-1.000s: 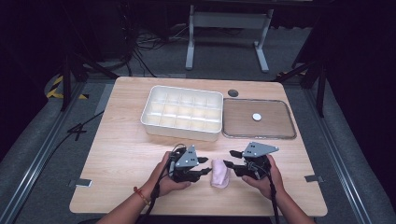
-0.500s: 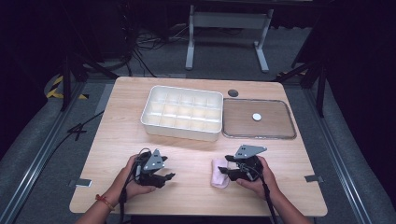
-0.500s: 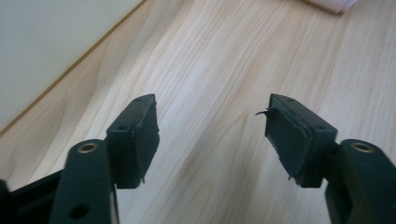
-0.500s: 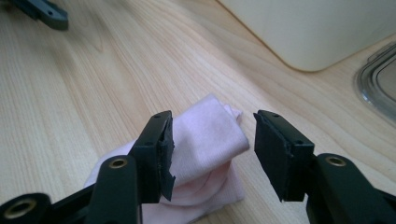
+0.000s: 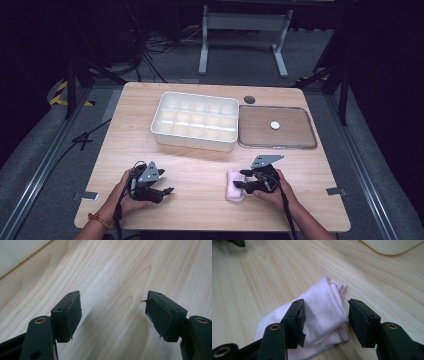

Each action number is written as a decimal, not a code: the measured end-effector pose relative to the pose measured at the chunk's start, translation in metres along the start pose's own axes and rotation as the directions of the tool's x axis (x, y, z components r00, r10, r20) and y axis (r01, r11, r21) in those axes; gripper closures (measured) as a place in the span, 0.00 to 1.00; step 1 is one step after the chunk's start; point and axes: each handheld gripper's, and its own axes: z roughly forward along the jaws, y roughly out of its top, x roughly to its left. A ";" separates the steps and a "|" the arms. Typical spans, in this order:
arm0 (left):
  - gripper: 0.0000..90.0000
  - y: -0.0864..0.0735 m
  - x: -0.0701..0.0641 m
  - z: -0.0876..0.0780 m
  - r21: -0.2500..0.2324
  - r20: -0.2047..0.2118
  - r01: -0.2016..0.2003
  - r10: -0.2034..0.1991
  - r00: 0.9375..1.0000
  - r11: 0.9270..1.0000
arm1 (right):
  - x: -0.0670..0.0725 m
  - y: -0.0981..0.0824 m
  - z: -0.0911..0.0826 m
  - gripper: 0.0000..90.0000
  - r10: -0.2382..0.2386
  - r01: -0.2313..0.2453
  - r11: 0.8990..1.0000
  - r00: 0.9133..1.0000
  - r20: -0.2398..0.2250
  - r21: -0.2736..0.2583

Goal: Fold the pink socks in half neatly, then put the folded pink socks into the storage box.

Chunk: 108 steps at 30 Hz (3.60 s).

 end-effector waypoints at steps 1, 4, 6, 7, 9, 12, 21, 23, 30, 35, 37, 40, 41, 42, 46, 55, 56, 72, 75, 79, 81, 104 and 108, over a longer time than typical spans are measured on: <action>0.32 0.000 0.000 0.001 0.003 -0.008 -0.006 0.006 1.000 1.000 | -0.002 0.000 0.001 0.54 0.010 -0.010 1.000 1.000 -0.016 0.003; 0.31 -0.001 0.000 0.003 0.003 -0.012 0.006 -0.006 1.000 1.000 | -0.006 -0.001 0.002 0.60 0.030 -0.029 1.000 0.997 -0.069 0.008; 0.30 -0.002 0.001 0.004 0.003 -0.006 0.011 -0.011 1.000 1.000 | -0.006 -0.001 0.003 0.64 0.032 -0.031 0.999 0.995 -0.095 0.012; 0.30 -0.002 0.001 0.004 -0.002 0.002 0.015 -0.015 1.000 1.000 | -0.006 0.000 0.003 0.66 0.035 -0.033 0.999 0.994 -0.107 0.018; 0.29 -0.003 0.002 0.004 -0.006 0.001 0.025 -0.025 1.000 1.000 | -0.006 0.000 0.003 0.69 0.031 -0.029 0.999 0.992 -0.118 0.023; 0.27 -0.005 0.004 0.005 -0.014 0.009 0.039 -0.039 0.999 0.999 | -0.004 0.001 0.003 0.74 0.014 -0.011 1.000 0.993 -0.116 0.025; 0.21 -0.007 0.005 0.007 -0.026 0.007 0.085 -0.085 0.996 0.996 | 0.005 0.005 -0.001 0.80 -0.056 0.058 0.998 0.996 -0.063 0.027; 0.19 -0.006 0.006 0.007 -0.021 -0.007 0.083 -0.083 0.997 0.996 | 0.007 0.005 -0.003 0.80 -0.071 0.072 0.997 0.996 -0.057 0.021; 0.17 -0.006 0.005 0.009 -0.018 -0.009 0.105 -0.106 0.994 0.994 | 0.011 0.006 -0.008 0.80 -0.105 0.105 0.994 0.994 -0.043 -0.001; 0.16 -0.005 0.005 0.008 -0.017 -0.013 0.100 -0.100 0.995 0.995 | 0.012 0.007 -0.013 0.80 -0.117 0.117 0.993 0.993 -0.030 -0.015; 0.16 -0.005 0.005 0.008 -0.016 -0.012 0.098 -0.099 0.995 0.995 | 0.012 0.007 -0.014 0.80 -0.118 0.118 0.993 0.993 -0.024 -0.016; 0.16 -0.005 0.006 0.008 -0.014 -0.010 0.097 -0.097 0.995 0.995 | 0.012 0.007 -0.017 0.80 -0.120 0.120 0.993 0.993 -0.018 -0.022; 0.16 -0.005 0.006 0.008 -0.014 -0.011 0.098 -0.098 0.995 0.995 | 0.012 0.007 -0.018 0.80 -0.125 0.125 0.992 0.992 -0.018 -0.025; 0.16 -0.005 0.006 0.008 -0.014 -0.010 0.097 -0.097 0.995 0.995 | 0.012 0.007 -0.019 0.80 -0.126 0.126 0.992 0.992 -0.011 -0.030; 0.16 -0.005 0.006 0.008 -0.014 -0.013 0.094 -0.094 0.996 0.996 | 0.012 0.008 -0.023 0.80 -0.133 0.133 0.990 0.991 0.001 -0.039; 0.16 -0.005 0.006 0.008 -0.014 -0.013 0.094 -0.094 0.995 0.995 | 0.009 0.009 -0.033 0.80 -0.133 0.135 0.989 0.991 0.033 -0.064; 0.16 -0.005 0.006 0.008 -0.014 -0.013 0.094 -0.094 0.996 0.996 | 0.009 0.010 -0.034 0.80 -0.135 0.138 0.988 0.990 0.036 -0.067; 0.15 -0.004 0.007 0.010 -0.013 0.003 0.096 -0.096 0.995 0.995 | -0.001 0.027 -0.061 0.80 -0.132 0.148 0.977 0.985 0.114 -0.155; 0.15 -0.004 0.007 0.010 -0.013 0.003 0.096 -0.096 0.995 0.995 | -0.004 0.032 -0.067 0.80 -0.132 0.155 0.973 0.982 0.136 -0.173; 0.15 -0.005 0.007 0.010 -0.016 0.000 0.098 -0.098 0.995 0.995 | -0.005 0.034 -0.069 0.80 -0.136 0.162 0.971 0.979 0.151 -0.175; 0.15 -0.004 0.007 0.011 -0.018 0.006 0.098 -0.098 0.995 0.995 | -0.006 0.037 -0.073 0.80 -0.145 0.175 0.969 0.974 0.171 -0.176; 0.13 -0.003 0.008 0.011 -0.011 0.005 0.086 -0.086 0.996 0.996 | -0.018 0.090 -0.083 0.80 -0.176 0.243 0.939 0.948 0.266 -0.244; 0.13 -0.003 0.008 0.011 -0.011 0.005 0.086 -0.086 0.996 0.996 | -0.019 0.102 -0.083 0.80 -0.190 0.262 0.935 0.939 0.286 -0.239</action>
